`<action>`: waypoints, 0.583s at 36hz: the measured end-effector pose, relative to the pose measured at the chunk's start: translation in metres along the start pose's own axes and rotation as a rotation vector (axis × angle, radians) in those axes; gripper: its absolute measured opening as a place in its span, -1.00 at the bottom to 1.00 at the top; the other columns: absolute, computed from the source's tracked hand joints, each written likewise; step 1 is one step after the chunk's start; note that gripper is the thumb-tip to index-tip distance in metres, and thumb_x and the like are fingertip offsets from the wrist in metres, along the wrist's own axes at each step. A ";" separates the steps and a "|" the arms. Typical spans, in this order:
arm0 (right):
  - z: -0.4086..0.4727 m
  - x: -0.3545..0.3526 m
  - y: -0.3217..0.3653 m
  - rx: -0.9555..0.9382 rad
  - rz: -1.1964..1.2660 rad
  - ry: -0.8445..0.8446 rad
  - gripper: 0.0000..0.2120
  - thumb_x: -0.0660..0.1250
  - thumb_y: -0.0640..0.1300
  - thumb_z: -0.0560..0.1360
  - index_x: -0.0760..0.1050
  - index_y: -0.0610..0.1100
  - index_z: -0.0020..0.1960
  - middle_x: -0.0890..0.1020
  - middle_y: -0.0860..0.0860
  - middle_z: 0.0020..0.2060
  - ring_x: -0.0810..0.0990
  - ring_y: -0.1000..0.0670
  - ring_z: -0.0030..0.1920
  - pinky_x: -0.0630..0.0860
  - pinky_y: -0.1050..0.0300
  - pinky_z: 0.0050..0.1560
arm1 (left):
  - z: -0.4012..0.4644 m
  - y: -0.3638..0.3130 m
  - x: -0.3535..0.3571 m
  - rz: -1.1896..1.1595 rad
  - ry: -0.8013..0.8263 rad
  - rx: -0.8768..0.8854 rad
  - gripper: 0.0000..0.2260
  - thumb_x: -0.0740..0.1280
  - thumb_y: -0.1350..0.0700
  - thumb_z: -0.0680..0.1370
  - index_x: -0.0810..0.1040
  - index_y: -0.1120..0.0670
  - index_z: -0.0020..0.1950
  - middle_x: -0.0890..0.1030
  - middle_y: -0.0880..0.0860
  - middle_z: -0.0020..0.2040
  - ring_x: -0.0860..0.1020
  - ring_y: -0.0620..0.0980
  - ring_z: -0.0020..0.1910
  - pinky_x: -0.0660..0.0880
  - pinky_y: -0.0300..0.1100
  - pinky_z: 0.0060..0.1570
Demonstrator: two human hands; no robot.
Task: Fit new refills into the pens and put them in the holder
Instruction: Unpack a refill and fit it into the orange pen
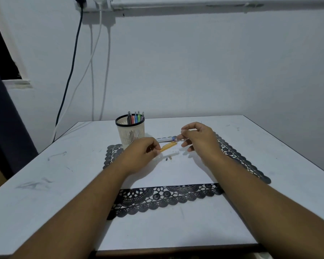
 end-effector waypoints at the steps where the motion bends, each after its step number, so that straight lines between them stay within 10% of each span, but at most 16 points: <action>1: 0.000 0.000 0.001 -0.011 0.014 -0.005 -0.95 0.38 -0.25 0.58 0.60 -0.15 -0.01 0.76 -0.08 -0.20 0.61 -0.01 -0.34 0.46 0.16 -0.39 | 0.000 0.000 -0.001 -0.028 -0.016 -0.005 -0.90 0.38 0.12 0.63 0.60 -0.07 -0.06 0.61 -0.05 -0.11 0.55 0.03 -0.11 0.51 -0.01 -0.07; 21: -0.004 0.005 0.008 -0.078 0.069 -0.019 -0.95 0.37 -0.25 0.60 0.61 -0.19 0.03 0.77 -0.05 -0.18 0.64 0.02 -0.31 0.53 0.13 -0.36 | -0.001 0.001 -0.004 -0.164 -0.089 -0.016 -0.91 0.37 0.13 0.63 0.62 -0.05 -0.02 0.60 -0.12 -0.16 0.50 -0.25 -0.21 0.46 -0.17 -0.12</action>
Point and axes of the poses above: each hand's wrist, its own z-axis towards the middle knuckle, its own x-axis out of the palm, y = z × x, the point moved 5 cm from there along z, towards the middle knuckle
